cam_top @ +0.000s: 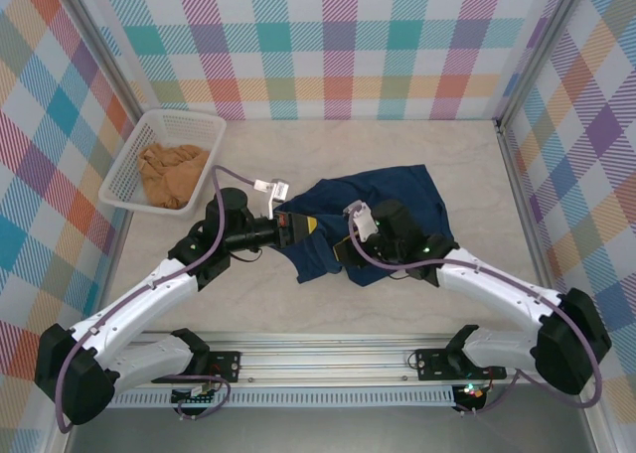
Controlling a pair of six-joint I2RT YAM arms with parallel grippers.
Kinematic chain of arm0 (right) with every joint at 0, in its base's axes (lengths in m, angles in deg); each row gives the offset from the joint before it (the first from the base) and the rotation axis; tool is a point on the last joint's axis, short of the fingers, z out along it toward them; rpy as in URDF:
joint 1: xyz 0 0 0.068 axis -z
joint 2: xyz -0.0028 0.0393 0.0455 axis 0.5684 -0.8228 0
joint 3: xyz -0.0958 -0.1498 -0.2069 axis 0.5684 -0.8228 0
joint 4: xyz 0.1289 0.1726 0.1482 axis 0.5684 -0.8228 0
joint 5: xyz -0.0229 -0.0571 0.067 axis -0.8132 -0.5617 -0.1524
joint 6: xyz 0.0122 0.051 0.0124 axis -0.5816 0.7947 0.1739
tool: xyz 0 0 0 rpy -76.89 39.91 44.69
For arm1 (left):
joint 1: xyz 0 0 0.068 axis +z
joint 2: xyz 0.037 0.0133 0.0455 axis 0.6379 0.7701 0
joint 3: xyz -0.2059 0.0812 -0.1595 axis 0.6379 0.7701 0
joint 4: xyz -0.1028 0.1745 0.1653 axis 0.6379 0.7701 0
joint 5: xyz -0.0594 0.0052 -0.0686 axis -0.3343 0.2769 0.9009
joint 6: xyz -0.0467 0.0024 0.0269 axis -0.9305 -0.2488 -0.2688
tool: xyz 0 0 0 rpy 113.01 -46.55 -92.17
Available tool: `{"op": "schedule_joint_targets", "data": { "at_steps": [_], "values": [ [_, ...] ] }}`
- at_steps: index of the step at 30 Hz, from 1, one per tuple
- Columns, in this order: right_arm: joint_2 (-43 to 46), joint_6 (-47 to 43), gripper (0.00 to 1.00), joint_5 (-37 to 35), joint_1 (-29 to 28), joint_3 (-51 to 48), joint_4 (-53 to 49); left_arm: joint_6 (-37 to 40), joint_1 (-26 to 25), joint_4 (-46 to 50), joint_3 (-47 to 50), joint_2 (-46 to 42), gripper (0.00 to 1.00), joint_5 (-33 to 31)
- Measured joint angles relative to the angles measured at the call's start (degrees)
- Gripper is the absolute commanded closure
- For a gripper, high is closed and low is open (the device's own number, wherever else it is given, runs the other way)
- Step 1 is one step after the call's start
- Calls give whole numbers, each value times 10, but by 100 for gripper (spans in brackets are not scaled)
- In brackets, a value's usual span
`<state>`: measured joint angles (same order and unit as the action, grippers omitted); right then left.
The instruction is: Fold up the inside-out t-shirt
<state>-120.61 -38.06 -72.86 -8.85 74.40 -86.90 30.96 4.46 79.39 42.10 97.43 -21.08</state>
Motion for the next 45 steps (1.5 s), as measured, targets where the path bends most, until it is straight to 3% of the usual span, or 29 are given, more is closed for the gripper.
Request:
{"op": "schedule_joint_targets", "data": {
  "at_steps": [10,11,15,19,28,35,41,45],
  "values": [
    [-97,78,51,-81,-17,41,33,0,0,2,0,0,100,6],
    [-109,84,54,-87,-20,45,38,0,0,2,0,0,100,7],
    [-136,102,98,-118,-28,51,47,0,0,5,0,-5,100,3],
    [-107,104,100,-123,-21,37,71,-1,5,22,0,-23,100,-33],
    [115,132,100,46,86,-132,232,-51,69,38,41,-36,100,-94],
    [127,164,100,209,128,-156,323,-69,74,41,47,-20,100,-107],
    [97,153,100,316,131,-139,332,-68,74,40,47,20,100,-93],
    [86,132,100,345,131,-121,314,-47,74,59,46,44,71,-91]
  ]
}}
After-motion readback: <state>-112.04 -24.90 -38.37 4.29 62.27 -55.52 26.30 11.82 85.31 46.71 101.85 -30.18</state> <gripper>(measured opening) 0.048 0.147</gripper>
